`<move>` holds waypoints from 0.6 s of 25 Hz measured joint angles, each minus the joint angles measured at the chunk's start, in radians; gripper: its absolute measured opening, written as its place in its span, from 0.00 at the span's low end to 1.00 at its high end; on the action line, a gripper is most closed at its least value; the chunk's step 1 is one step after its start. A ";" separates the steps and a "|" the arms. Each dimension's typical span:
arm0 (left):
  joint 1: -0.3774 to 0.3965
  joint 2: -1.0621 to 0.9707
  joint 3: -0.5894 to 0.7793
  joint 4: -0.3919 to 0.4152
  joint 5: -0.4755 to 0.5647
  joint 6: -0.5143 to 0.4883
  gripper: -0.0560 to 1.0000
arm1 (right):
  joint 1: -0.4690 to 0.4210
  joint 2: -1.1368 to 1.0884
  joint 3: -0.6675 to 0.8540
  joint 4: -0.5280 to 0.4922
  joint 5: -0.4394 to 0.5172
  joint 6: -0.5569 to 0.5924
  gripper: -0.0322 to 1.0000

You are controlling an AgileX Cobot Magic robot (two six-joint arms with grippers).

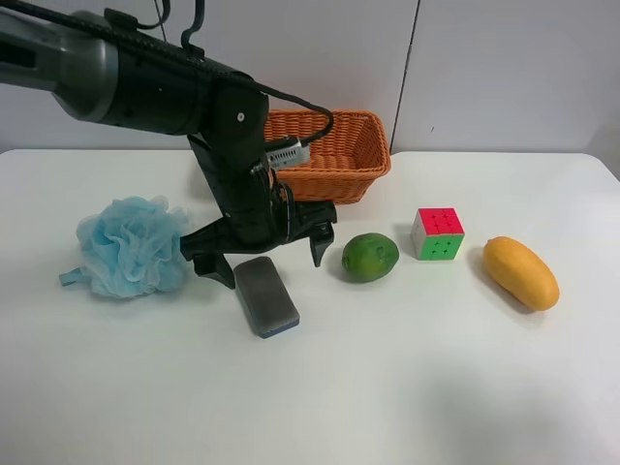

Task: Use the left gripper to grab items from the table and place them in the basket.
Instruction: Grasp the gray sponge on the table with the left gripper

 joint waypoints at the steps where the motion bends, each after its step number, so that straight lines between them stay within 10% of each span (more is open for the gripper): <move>1: 0.000 0.012 0.000 -0.002 -0.002 -0.002 0.99 | 0.000 0.000 0.000 0.000 0.000 0.000 0.99; 15: 0.000 0.125 0.000 -0.007 -0.059 -0.006 0.99 | 0.000 0.000 0.000 0.000 0.000 0.000 0.99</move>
